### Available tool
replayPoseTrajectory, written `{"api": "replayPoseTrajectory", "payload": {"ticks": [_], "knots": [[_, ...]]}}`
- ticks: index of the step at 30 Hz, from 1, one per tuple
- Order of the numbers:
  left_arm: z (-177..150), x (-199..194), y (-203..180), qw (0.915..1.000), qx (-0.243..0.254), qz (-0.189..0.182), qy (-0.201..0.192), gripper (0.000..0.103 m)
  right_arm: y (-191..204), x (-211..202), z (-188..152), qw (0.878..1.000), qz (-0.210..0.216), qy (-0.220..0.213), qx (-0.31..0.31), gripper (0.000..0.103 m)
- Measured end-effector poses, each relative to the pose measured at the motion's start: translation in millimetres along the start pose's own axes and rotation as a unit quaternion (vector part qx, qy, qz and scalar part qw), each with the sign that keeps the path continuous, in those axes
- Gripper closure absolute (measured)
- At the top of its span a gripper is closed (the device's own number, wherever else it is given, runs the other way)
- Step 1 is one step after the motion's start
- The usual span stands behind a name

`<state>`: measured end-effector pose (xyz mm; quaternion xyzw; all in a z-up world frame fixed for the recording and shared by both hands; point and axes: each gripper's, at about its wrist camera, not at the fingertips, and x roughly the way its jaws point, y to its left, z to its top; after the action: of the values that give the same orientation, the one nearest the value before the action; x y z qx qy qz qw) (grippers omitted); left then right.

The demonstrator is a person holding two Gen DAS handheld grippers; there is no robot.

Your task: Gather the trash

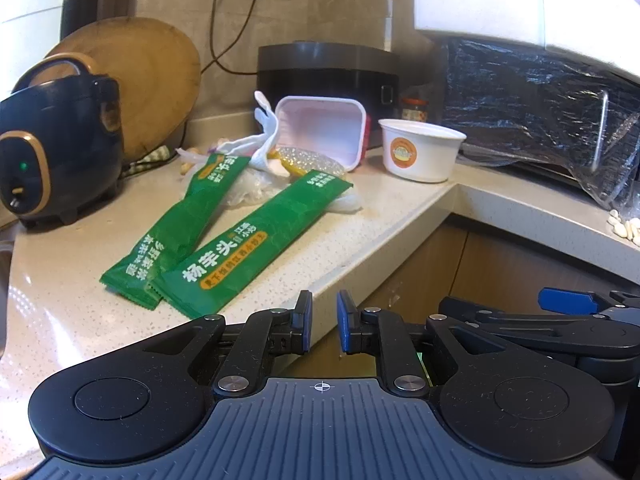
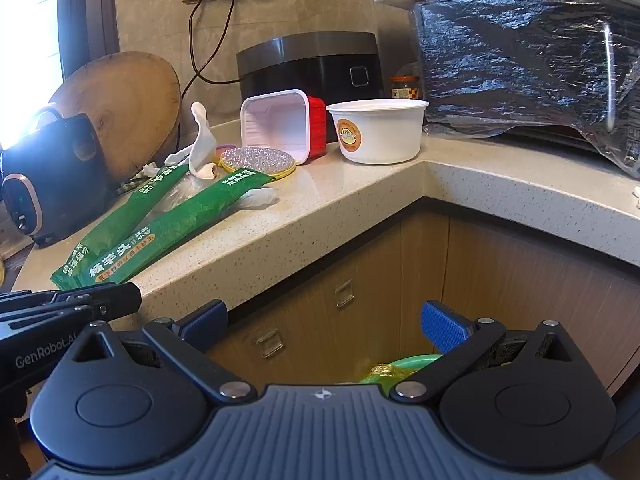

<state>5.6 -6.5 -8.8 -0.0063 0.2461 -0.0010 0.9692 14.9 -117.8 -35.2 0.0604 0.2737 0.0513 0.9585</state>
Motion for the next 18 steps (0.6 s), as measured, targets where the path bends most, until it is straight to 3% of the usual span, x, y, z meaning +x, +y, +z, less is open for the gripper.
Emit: {"api": "replayPoseTrajectory", "payload": {"ticks": [18], "knots": [[0.0, -1.4, -0.6, 1.0000, -0.002, -0.009, -0.002, 0.086, 1.1, -1.5, -0.9, 1.000, -0.004, -0.005, -0.001, 0.000]]}}
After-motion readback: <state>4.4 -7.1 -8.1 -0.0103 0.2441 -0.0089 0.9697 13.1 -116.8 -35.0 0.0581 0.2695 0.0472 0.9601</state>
